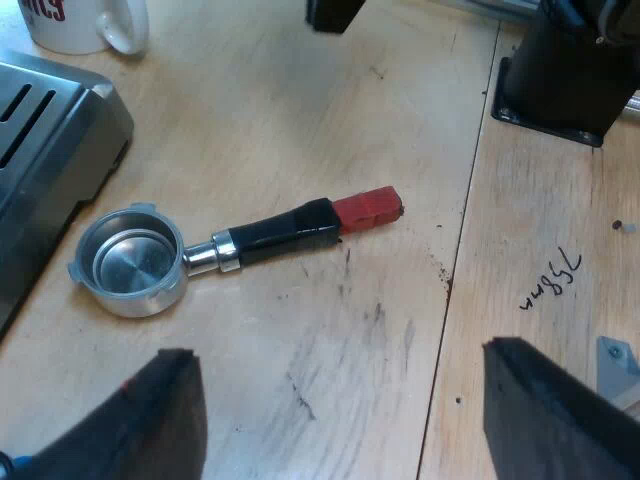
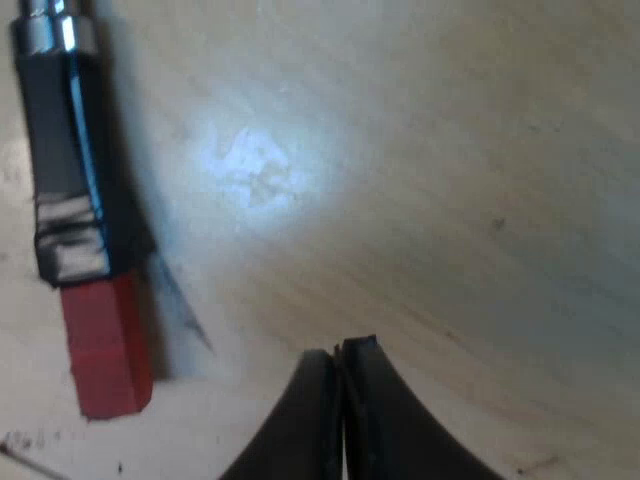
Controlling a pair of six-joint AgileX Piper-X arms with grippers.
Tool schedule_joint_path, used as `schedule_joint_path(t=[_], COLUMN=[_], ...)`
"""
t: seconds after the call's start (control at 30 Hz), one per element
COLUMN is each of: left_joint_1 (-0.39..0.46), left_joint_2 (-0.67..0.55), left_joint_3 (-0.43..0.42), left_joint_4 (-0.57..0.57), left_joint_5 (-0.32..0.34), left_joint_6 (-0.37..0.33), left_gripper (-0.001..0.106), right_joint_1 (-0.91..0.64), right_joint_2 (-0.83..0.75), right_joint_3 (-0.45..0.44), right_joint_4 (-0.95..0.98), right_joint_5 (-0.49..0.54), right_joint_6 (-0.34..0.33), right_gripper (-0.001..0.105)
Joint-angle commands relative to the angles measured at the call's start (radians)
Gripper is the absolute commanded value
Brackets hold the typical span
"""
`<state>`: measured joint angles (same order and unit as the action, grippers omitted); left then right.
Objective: Put the handle in the coffee machine
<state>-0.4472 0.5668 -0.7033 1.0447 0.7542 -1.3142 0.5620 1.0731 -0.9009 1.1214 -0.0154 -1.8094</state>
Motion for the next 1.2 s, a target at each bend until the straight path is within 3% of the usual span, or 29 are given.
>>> schedule_joint_path(t=[0.03, 0.2, 0.53, 0.73, 1.07, 1.2], left_joint_1=[-0.003, -0.003, -0.003, -0.003, -0.003, -0.003], left_joint_2=[0.0, 0.0, 0.0, 0.0, 0.0, 0.0], left_joint_3=[-0.004, -0.004, -0.004, -0.004, -0.004, -0.004], left_joint_4=[-0.011, -0.011, -0.011, -0.011, -0.011, -0.011], left_joint_5=[0.014, 0.014, 0.014, 0.014, 0.014, 0.014], left_joint_6=[0.004, 0.004, 0.004, 0.004, 0.004, 0.008], left_gripper=[0.061, 0.061, 0.061, 0.061, 0.061, 0.061], right_joint_1=[0.003, 0.003, 0.003, 0.003, 0.003, 0.003], right_joint_2=[0.021, 0.047, 0.05, 0.057, 0.173, 0.204], right_joint_3=[0.031, 0.095, 0.209, 0.227, 0.228, 0.228], right_joint_4=[-0.026, -0.067, -0.213, -0.315, -0.329, -0.329], right_joint_5=[0.004, 0.004, 0.004, 0.004, 0.002, -0.056], right_joint_6=[0.067, 0.107, 0.101, 0.101, 0.106, 0.109], right_gripper=[0.0, 0.0, 0.0, 0.0, 0.0, 0.0])
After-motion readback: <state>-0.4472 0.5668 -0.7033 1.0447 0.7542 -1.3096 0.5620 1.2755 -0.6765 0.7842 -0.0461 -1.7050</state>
